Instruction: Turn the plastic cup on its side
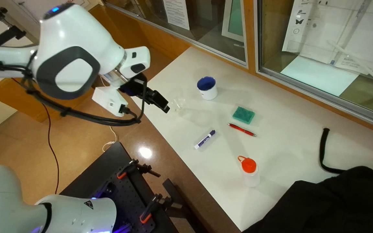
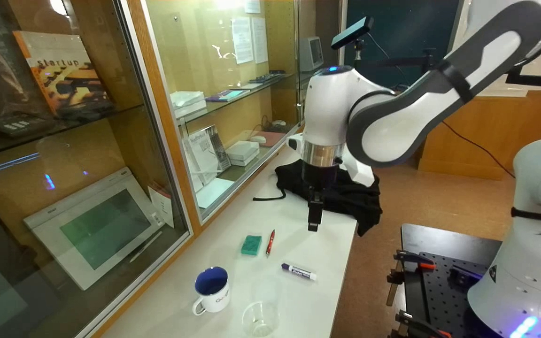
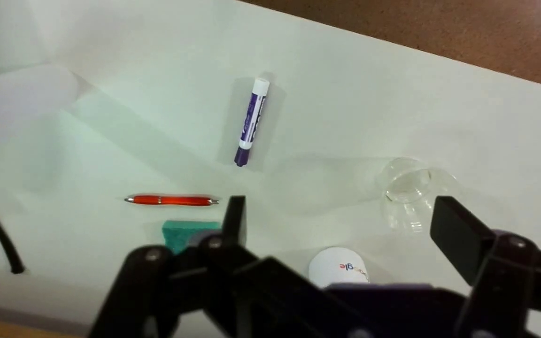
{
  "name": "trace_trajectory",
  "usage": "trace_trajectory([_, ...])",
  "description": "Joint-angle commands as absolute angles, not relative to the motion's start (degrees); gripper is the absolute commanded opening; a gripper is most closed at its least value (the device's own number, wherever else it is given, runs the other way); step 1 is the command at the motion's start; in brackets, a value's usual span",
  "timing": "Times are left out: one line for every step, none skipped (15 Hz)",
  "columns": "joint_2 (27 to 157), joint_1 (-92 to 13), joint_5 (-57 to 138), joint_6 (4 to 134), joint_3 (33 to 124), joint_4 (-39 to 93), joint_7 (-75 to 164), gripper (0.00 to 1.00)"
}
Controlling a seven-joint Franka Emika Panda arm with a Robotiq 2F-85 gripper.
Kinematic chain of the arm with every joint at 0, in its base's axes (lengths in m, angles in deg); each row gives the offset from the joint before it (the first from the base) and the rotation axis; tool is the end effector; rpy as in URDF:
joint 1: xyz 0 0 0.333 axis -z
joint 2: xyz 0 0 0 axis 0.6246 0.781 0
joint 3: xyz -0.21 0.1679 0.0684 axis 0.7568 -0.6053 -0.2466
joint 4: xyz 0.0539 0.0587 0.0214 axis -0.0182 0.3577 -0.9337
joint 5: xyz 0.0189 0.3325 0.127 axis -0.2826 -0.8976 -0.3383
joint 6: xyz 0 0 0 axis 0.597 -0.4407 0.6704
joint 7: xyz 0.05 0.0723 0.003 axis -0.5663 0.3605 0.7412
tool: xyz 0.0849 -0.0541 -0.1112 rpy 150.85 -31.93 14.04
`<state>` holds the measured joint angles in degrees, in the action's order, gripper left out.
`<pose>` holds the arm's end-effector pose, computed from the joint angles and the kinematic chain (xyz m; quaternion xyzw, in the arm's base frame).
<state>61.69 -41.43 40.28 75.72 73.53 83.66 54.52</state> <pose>0.4179 0.0254 0.2940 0.9936 0.0983 0.0520 0.0195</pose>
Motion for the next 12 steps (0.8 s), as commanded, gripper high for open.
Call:
trace_trajectory([73.5,-42.3,38.9,81.9,73.1,78.7,55.8,1.0])
trace_trajectory([76.0,-42.7,37.8,83.0,72.9,77.6,56.7,1.0])
trace_trajectory([78.3,-43.1,36.9,84.0,72.5,76.6,57.8,1.0])
trace_trajectory([80.4,-43.4,35.8,84.6,71.8,75.5,59.1,1.0])
trace_trajectory([82.3,-43.5,34.5,84.8,70.9,74.3,60.8,1.0])
trace_trajectory([84.1,-43.6,34.1,84.7,69.9,72.8,61.5,1.0])
trace_trajectory([85.8,-43.8,34.5,84.4,69.0,71.4,61.3,1.0])
trace_trajectory([87.2,-44.0,34.9,83.6,68.2,70.0,60.9,1.0])
trace_trajectory([88.5,-44.6,36.3,83.0,67.6,68.6,59.3,1.0])
trace_trajectory([89.8,-45.4,38.0,82.5,67.3,67.3,58.1,1.0])
trace_trajectory([90.9,-46.0,39.0,81.9,66.9,66.2,57.8,1.0])
trace_trajectory([92.1,-47.3,41.4,80.5,67.2,64.7,55.2,1.0])
